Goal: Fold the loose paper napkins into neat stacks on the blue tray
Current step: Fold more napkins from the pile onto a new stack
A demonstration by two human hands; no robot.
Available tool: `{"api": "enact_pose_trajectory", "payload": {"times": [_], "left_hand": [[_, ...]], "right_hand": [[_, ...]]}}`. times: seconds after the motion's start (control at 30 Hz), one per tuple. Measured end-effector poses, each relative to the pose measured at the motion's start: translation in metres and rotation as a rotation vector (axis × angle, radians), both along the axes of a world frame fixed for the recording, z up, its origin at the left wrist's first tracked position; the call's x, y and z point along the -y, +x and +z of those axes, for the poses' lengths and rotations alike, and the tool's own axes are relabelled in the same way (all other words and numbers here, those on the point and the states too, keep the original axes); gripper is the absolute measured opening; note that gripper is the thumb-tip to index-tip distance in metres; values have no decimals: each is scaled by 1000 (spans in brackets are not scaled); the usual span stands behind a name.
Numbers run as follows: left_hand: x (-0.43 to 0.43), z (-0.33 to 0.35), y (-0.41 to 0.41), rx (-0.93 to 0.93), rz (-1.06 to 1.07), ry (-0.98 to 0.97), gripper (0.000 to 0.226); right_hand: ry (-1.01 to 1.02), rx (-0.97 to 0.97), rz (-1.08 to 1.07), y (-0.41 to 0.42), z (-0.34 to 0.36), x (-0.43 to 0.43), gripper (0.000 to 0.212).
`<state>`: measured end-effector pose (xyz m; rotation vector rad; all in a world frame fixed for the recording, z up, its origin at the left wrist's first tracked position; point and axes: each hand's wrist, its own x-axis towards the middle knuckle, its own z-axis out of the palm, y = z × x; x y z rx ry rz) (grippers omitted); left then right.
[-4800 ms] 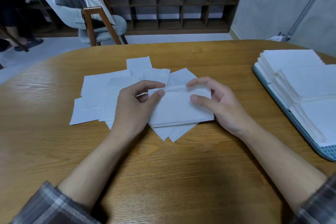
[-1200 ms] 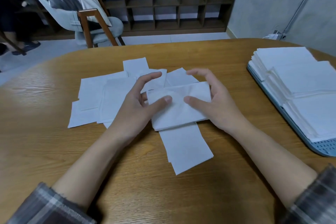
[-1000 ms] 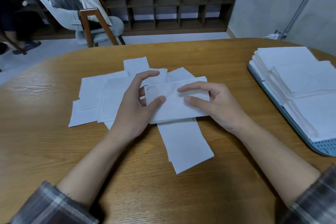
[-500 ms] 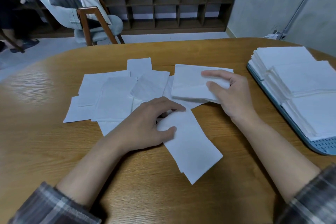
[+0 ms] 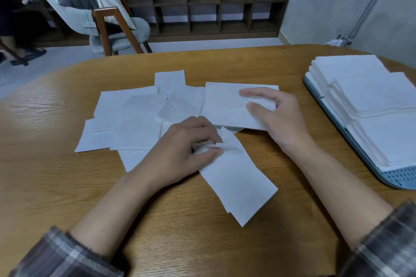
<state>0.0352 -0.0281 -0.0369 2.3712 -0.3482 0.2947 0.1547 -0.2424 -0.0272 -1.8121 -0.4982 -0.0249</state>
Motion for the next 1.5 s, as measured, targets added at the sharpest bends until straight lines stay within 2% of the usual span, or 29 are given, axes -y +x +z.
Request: {"api": "enact_pose_trajectory", "payload": {"times": [0.17,0.27,0.4,0.5,0.6,0.67,0.73,0.8,0.83,0.97,1.27,1.37,1.43,1.5], "left_hand": [[0,5,-1,-102,116,-372,7],[-2,10,1,-87,149,-519,11],[-5,14,2,-67,216,-698,5],[-5,14,2,-41,295,-777,14],[-3,17,2,-60,330,-802,12],[-2,18,2,-79,335,-789,12],[-2,19,2,-76,318,-752,24],[-1,19,1,-58,286,-728,43],[-1,19,1,-60,265,-719,45],[-2,12,4,-71,269,-625,16],[1,10,4,-132,315,-685,16],[0,7,5,-91,368,-570,10],[-1,7,6,-54,432,-523,4],[0,11,5,-64,425,-578,15]], "right_hand": [[96,-104,113,-2,3,0,18],[179,-192,160,-3,5,-1,25],[280,-386,251,-1,6,0,52],[339,-454,314,-2,5,-1,46],[279,-404,282,-6,2,-3,22],[211,-346,233,-7,1,-4,15],[183,-337,220,-8,0,-4,14],[166,-340,227,-10,0,-6,16],[167,-343,231,-10,-1,-7,16],[207,-329,261,-12,0,-10,20],[198,-270,276,-13,0,-11,33],[161,-212,262,-12,1,-10,41],[267,-281,307,-11,4,-7,50],[430,-415,355,-9,9,-2,60]]}}
